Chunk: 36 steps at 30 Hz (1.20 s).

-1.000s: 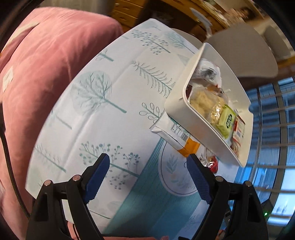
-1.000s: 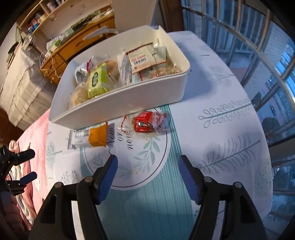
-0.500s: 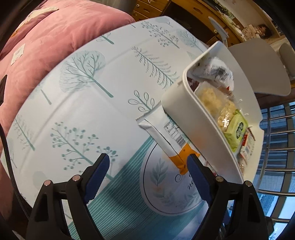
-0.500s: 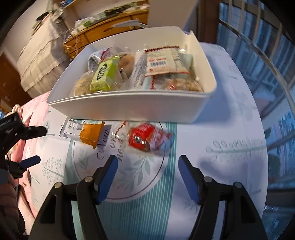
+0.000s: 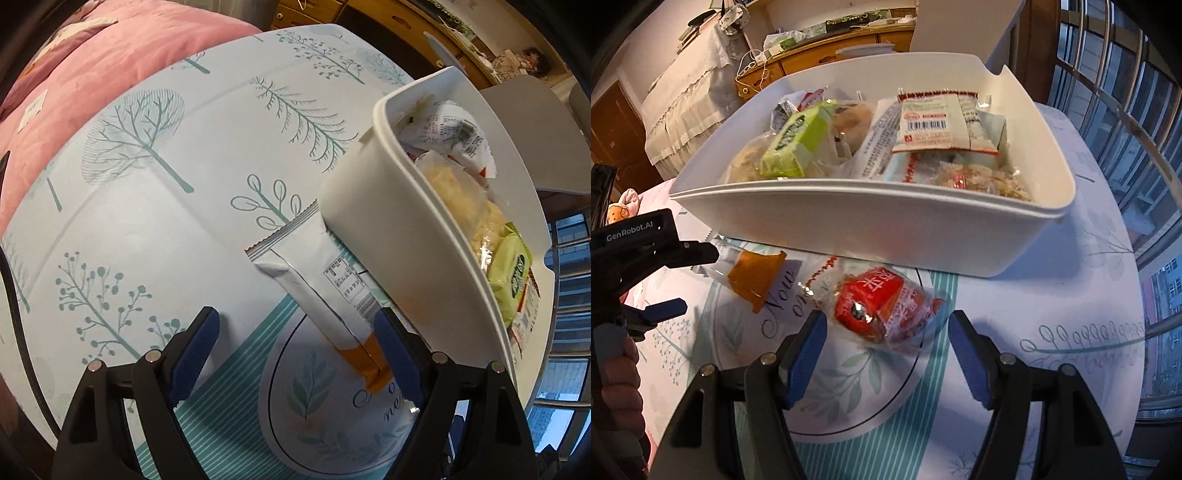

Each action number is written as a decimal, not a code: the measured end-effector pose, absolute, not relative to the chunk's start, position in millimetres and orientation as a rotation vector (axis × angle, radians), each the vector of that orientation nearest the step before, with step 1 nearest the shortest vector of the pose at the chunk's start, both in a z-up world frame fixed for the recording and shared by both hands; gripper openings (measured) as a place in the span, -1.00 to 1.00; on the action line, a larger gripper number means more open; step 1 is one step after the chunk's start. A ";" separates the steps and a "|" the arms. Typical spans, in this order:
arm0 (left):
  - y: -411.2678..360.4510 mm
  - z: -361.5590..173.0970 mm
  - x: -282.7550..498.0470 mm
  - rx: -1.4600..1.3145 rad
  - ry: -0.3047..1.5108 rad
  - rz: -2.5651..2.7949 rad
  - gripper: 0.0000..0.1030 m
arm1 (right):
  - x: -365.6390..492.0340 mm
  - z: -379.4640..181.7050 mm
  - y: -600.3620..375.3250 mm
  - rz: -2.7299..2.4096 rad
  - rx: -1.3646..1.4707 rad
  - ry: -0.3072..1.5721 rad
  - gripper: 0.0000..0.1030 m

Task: Organize snacks
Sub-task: 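Move both tools back toward the white-and-orange bar and red candy, then grasp the white-and-orange bar with the left tool while the right tool grasps the red candy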

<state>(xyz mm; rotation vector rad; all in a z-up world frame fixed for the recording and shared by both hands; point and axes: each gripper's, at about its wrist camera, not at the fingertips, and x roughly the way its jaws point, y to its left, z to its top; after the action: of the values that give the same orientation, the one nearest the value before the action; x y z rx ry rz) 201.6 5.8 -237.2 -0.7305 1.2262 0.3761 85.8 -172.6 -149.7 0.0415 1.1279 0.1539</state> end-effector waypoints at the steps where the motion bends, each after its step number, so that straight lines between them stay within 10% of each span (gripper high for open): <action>1: 4.8 -238.7 203.5 -0.728 1.228 0.378 0.65 | 85.0 -149.9 -173.3 0.156 0.042 1.126 0.33; 21: -15.9 -240.8 244.0 -0.534 1.167 0.436 0.64 | 93.5 -159.1 -152.3 0.212 -0.096 1.063 0.36; 36: -20.3 -235.0 226.1 -0.483 1.214 0.475 -0.05 | 87.8 -158.5 -138.5 0.233 -0.209 1.027 0.16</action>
<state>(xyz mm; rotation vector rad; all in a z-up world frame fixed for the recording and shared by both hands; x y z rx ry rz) 226.1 -20.3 -235.0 -0.4825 1.2141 0.4753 87.8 -138.5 -158.5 -0.2087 1.0266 0.2326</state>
